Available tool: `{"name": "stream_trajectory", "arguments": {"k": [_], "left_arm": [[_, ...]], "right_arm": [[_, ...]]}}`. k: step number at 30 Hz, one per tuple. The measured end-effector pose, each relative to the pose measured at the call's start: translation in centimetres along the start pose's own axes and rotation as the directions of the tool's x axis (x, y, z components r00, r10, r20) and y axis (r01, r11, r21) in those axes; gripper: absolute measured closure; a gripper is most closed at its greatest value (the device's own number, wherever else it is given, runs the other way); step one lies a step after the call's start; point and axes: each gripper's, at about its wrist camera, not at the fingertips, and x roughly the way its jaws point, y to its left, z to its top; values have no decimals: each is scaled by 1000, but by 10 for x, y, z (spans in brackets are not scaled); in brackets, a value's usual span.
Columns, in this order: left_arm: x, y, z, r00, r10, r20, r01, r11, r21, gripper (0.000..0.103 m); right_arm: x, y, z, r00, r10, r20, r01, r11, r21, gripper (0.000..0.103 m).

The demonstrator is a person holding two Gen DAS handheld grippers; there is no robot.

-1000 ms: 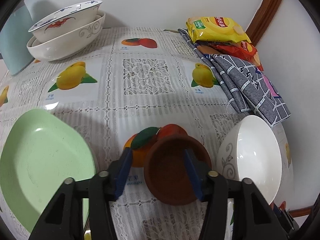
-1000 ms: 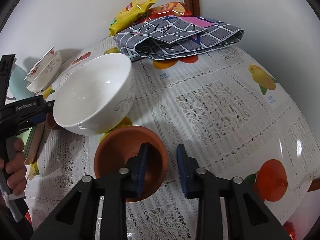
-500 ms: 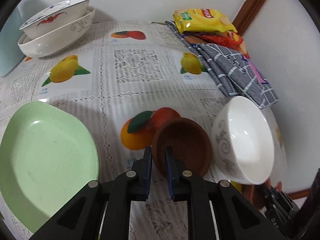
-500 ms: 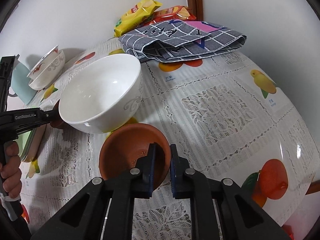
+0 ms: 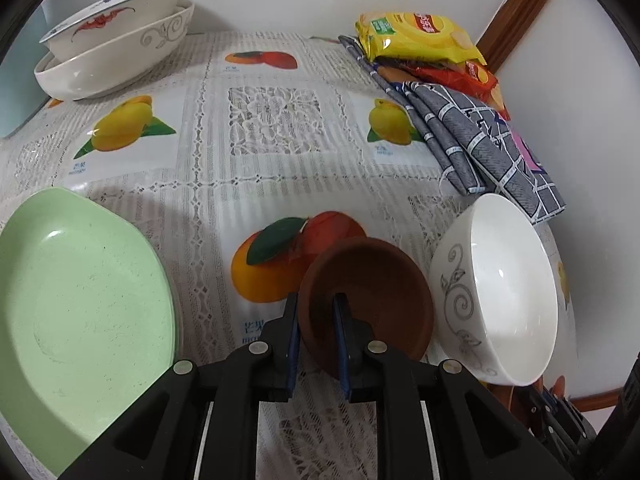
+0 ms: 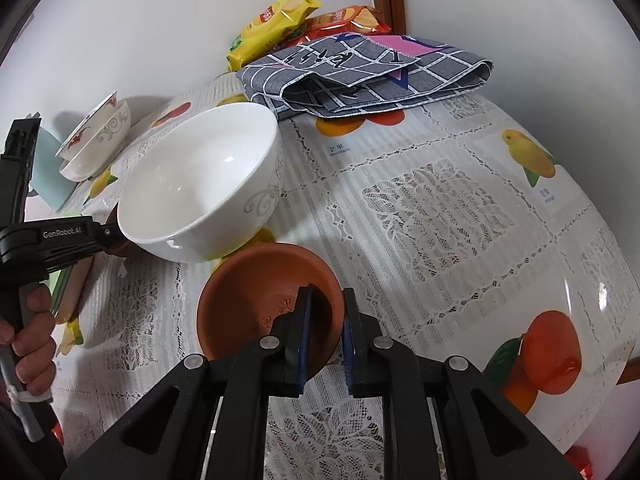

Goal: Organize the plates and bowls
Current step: 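Lift both brown clay bowls off the table with both grippers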

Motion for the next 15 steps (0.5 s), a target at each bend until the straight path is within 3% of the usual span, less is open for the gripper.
{"name": "stream_trajectory", "arguments": {"k": [6,15], "left_arm": [[-5,1,0,1000,-2,22,1,1000,18,94],[-23,2,-7,998,-47,33,47,999,26,94]], "right_arm": [[-2,2,1,1000,0,20,0,1000,20,93],[-14,2,-1,999,31,44,-34,996,80,94]]}}
